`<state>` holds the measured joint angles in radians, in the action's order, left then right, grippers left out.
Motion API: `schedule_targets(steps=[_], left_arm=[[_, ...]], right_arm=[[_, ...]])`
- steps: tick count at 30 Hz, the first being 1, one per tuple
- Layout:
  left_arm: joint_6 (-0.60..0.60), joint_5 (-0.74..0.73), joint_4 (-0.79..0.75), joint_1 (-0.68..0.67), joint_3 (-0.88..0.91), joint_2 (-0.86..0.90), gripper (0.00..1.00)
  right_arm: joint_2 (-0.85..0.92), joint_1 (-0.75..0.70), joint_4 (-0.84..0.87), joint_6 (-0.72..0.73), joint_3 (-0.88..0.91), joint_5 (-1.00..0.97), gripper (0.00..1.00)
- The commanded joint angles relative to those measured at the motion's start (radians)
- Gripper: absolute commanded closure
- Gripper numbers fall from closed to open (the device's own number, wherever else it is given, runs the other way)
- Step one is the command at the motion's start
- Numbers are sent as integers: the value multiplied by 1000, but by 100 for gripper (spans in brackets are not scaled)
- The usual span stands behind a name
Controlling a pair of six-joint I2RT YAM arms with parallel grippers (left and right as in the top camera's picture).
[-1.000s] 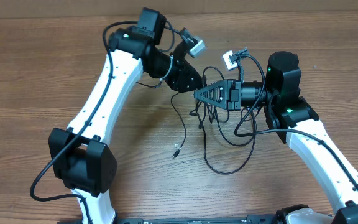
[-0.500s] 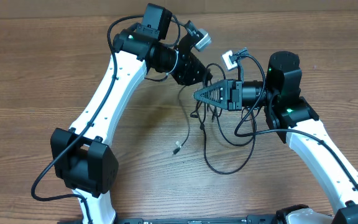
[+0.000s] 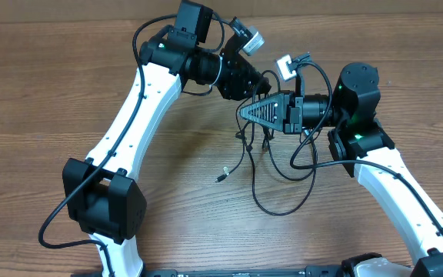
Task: Untangle cables
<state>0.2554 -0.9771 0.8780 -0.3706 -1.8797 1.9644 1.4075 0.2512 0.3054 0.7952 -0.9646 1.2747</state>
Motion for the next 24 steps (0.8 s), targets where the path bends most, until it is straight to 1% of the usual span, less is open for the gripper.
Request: schedule_targets(steps=[1,3,7,8,9,13,15,16,19,22,24], left_arm=[[-9,-42,-47,4,0,10,56],[-8,-41,-80,4,0,10,55],[-9,-43,-143,4,0,10,46],[-9,-45,-155,4,0,10,43],[-9,-45,-163,4,0,10,36],[-8,-71,-177,3,0,10,18],[-8,-128,-175,3,0,10,8],[0,-179,-176,4,0,10,2],[30,-274,-174,4,0,10,4],[29,-309,-163,4,0,10,9],[29,-324,-140,4,0,10,10]], right_arm=[[-5,3,53,74,-12,6,96],[-5,3,77,97,-12,6,96],[-5,2,90,112,-12,6,96],[-5,2,90,119,-12,4,96],[-5,2,90,119,-12,3,96],[-5,2,92,122,-12,2,96],[-5,2,104,122,-12,2,96],[-5,2,121,134,-12,2,96],[-5,2,179,163,-12,3,96],[-5,0,232,202,-12,3,96],[-5,0,256,212,-12,2,96]])
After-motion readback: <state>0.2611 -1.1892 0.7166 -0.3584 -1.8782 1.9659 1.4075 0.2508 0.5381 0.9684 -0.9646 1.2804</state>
